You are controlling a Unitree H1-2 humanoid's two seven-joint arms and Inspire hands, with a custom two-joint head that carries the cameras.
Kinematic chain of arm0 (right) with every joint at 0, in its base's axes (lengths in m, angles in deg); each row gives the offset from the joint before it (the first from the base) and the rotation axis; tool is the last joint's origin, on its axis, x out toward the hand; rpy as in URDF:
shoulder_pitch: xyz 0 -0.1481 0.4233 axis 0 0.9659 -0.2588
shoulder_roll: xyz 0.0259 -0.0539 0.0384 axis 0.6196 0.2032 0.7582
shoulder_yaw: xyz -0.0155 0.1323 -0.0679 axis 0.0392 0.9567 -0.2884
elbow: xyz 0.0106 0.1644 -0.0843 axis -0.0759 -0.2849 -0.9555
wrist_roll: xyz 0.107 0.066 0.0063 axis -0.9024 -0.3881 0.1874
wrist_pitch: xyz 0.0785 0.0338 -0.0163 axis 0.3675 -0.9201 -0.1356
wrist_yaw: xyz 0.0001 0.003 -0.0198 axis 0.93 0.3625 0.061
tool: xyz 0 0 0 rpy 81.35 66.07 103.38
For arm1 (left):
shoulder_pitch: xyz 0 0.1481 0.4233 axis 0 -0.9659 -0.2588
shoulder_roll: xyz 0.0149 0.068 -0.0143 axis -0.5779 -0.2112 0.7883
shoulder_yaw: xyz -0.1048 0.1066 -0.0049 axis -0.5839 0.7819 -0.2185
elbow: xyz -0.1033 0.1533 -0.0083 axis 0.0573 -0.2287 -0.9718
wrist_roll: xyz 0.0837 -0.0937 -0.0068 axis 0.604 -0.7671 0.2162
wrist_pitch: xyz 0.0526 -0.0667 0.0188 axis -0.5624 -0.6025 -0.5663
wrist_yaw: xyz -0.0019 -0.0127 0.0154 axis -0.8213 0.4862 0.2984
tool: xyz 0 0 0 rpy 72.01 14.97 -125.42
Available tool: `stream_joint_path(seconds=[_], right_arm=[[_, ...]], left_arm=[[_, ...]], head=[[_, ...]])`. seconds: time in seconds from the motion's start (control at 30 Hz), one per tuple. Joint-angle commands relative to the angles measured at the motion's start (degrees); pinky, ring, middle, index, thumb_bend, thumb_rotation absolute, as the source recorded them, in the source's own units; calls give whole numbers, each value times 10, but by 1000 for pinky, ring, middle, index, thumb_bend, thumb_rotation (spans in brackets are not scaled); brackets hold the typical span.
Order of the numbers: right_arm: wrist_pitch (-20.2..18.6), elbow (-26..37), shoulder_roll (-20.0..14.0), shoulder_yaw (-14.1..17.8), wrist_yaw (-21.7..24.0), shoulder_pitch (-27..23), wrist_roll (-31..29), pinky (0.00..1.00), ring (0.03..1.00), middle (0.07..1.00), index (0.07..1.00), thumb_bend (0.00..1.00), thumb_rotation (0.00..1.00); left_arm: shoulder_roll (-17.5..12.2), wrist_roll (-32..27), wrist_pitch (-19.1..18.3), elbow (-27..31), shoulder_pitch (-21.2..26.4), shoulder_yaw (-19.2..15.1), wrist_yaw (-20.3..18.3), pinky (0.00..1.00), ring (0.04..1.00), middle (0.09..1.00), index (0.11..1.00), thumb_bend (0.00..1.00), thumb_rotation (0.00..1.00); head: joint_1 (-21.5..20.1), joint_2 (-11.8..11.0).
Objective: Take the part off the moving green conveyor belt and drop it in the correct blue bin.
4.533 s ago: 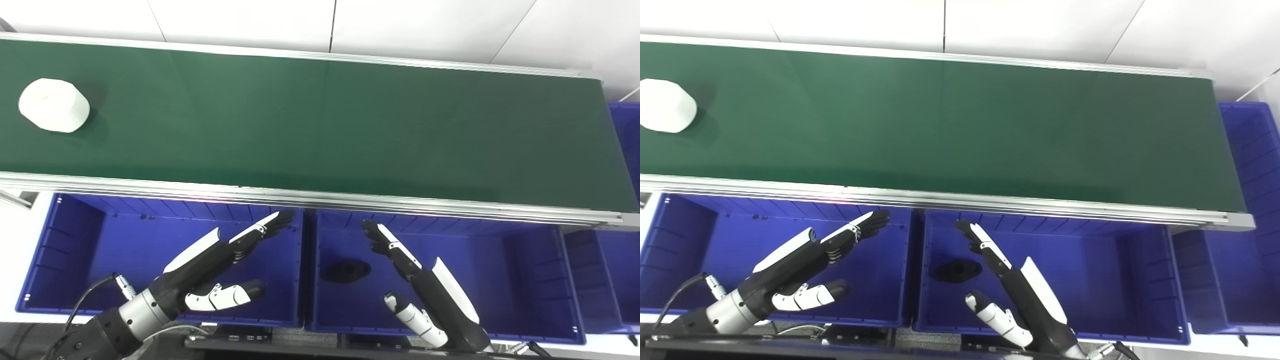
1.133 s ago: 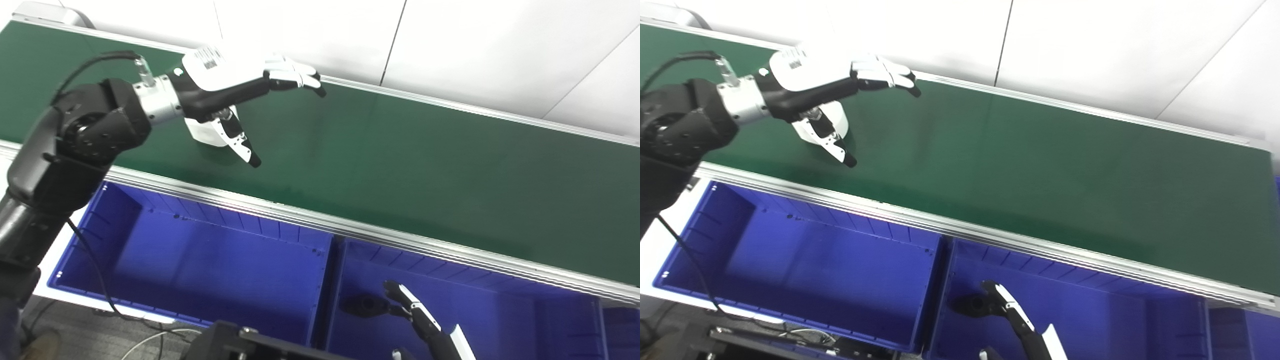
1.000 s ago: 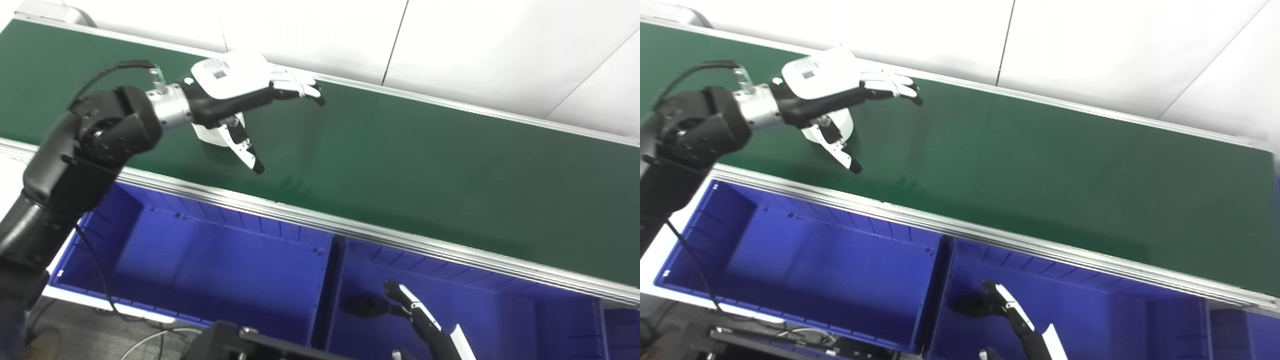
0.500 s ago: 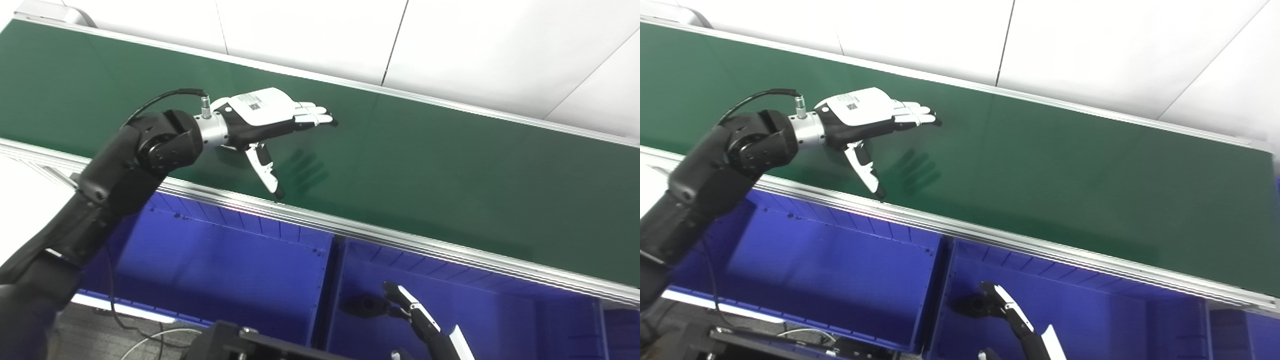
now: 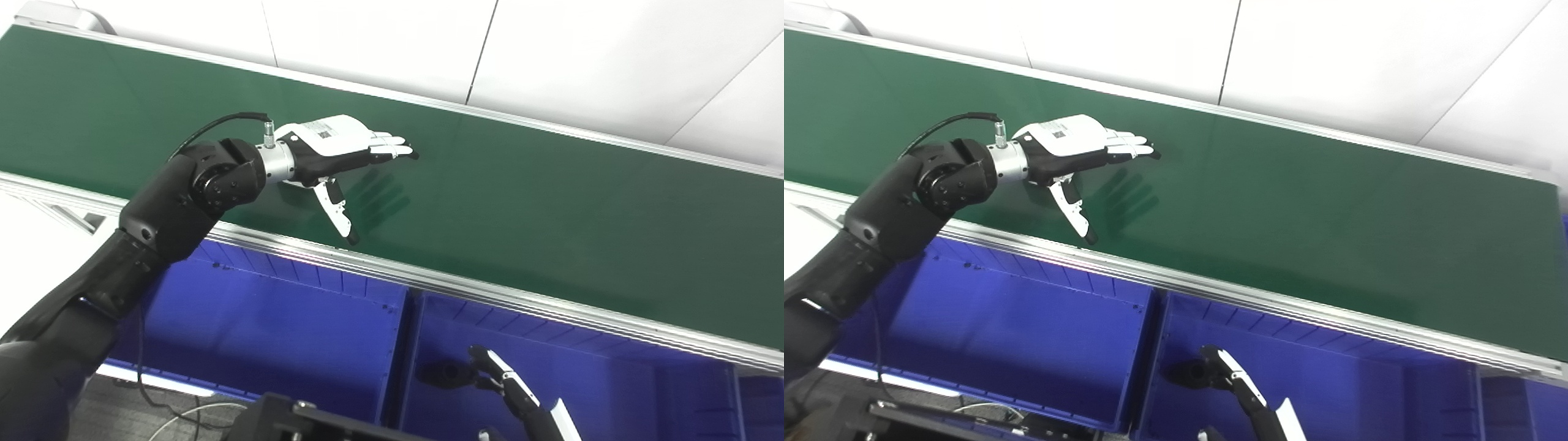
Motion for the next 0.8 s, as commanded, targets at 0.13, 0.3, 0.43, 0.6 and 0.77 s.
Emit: stream_joint_path(seconds=[0.13,0.3,0.43,0.6,0.77], right_arm=[[26,11,4,-3,-4,7,4,794,887,924,889,534,851],[28,8,6,-4,-4,8,4,795,887,926,889,537,858],[26,10,6,-5,-4,8,5,795,888,928,890,543,861],[20,16,7,-7,-3,12,8,793,888,931,893,531,854],[26,12,6,-6,-4,13,5,796,890,931,893,524,845]], left_arm=[[-18,1,-2,23,23,-5,7,923,959,985,941,1000,440],[-25,5,15,20,28,-8,23,916,946,973,921,1000,420],[-28,-3,10,19,33,-10,19,933,952,972,918,1000,412],[-31,-6,5,19,35,-14,18,939,951,967,910,1000,373],[-29,-2,7,-1,38,-16,29,902,942,967,904,1000,321]], head=[[-1,0],[0,1],[0,3],[-1,4],[2,4]])
